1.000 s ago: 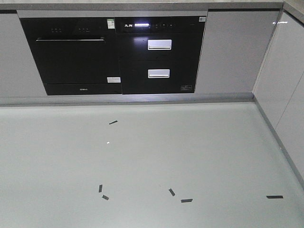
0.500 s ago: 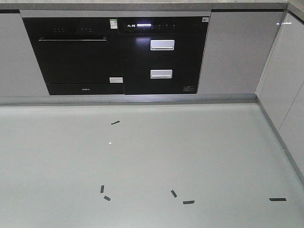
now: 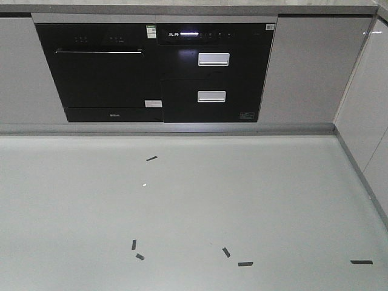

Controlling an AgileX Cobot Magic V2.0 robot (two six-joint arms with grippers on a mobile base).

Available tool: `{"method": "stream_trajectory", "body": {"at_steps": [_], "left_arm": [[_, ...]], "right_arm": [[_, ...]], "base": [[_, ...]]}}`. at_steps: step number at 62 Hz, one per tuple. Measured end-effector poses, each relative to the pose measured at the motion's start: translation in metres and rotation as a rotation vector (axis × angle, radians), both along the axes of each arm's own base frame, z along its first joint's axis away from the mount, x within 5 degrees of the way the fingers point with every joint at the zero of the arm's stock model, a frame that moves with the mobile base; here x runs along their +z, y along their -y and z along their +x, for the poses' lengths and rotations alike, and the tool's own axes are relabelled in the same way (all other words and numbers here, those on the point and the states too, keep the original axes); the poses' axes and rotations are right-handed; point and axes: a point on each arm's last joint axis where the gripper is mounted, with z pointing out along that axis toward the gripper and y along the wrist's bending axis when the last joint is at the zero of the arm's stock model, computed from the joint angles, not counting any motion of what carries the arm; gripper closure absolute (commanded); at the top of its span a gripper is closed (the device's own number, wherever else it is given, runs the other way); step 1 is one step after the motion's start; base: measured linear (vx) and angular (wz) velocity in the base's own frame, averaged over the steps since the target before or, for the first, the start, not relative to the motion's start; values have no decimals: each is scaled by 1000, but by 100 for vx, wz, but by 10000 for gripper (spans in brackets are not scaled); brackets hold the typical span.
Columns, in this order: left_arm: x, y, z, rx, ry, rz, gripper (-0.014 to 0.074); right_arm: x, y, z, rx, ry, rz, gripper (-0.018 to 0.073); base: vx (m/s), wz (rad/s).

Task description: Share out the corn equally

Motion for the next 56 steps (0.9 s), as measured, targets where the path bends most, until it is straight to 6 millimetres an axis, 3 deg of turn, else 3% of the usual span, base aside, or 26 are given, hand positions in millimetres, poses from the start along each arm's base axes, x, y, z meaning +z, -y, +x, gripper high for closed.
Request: {"method": "stream_trajectory", "body": {"at_steps": [56], "left_arm": [[0, 0, 0, 0, 0, 0, 603]], "right_arm": [[0, 0, 0, 0, 0, 0, 561]], "base": [[3, -4]]}}
